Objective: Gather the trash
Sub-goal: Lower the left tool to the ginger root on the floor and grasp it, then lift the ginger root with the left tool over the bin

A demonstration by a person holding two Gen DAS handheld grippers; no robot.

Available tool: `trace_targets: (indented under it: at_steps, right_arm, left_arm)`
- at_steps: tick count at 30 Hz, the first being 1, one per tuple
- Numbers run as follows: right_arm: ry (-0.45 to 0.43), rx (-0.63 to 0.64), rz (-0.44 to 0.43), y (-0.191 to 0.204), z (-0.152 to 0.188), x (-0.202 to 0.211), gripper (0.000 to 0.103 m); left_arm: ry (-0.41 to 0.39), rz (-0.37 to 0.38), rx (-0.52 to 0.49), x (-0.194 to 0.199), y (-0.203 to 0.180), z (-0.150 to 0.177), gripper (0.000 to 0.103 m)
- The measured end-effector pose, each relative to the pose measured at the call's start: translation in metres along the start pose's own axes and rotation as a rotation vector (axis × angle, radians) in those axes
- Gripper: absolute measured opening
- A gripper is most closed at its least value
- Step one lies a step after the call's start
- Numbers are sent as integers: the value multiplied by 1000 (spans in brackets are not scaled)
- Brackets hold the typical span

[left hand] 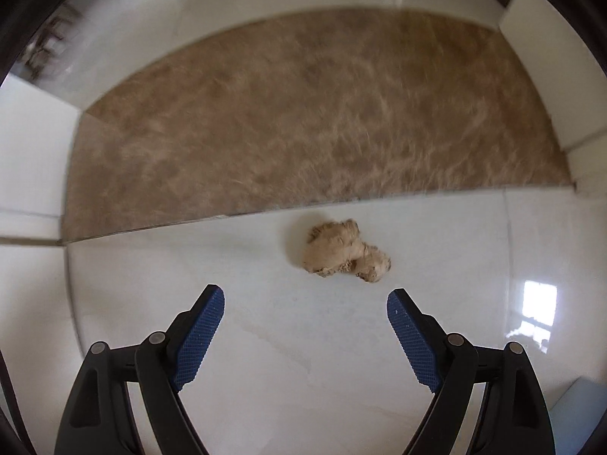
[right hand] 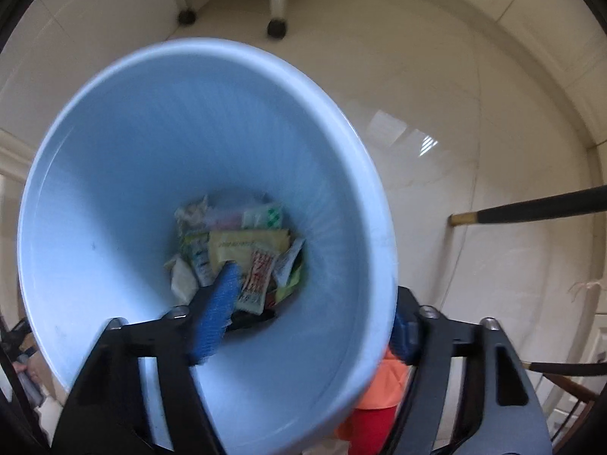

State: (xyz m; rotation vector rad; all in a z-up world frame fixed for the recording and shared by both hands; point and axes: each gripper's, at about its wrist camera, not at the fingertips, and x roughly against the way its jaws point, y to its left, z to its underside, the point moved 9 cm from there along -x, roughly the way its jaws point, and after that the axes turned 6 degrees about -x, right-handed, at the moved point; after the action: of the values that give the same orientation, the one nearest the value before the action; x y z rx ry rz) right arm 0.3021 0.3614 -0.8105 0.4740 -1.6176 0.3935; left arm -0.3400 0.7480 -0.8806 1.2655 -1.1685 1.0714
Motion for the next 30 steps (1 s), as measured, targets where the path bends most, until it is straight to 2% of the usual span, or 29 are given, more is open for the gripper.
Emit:
trace_targets:
  at_steps: [2,4,6,7,9,13,18,21,22,23,24,25,30]
  right_arm:
    - [1,-13,-4,-4,-1,-3,53]
    - [-6,-45,-10,-13,-2,-3,36]
    - [-5,-74,-15,-21,-3,-5,26]
    - [-2,-86,-19,-24,-4,-7,23]
    - [0,-91,-17,-27,-4,-7,18]
    - [-7,-77,-12,-26,-4,-8,17]
    - [-14,-70,-14,-24,-4,-11,17]
    - [-13,-70,-13,-24,-4,-12,17]
    - [-11,-70,-14,-24,-4,-12,17]
    - [-11,-70,-13,-25,-4,-12,17]
    - [-12,-68,-12,-26,-4,-12,17]
    - [-13,-66,-9,-25,-4,-12,17]
    - [-12,-70,-10,-27,-4,-13,17]
  left_arm:
    - [14,-9,-16,-25,-4,3,85]
    - [20,-9,-25,-50,-10,3,85]
    - [8,-31,-33,-63,-11,1,85]
    - [2,-44,-36,-72,-11,-2,85]
    - [-18,-23,-44,-81,-17,-7,86]
    - [-66,-35,-72,-93,-26,-20,88]
    - [-105,-1,-74,-106,-32,-34,87]
    - [-95,20,-76,-119,-35,-38,89]
    - [-95,37,-72,-123,-36,-39,87]
    - [-97,65,-64,-126,-37,-41,74]
    - [-104,120,-52,-128,-39,-42,67]
    - [-107,144,-42,-133,-39,-42,62]
    - [-123,159,-84,-142,-41,-46,57]
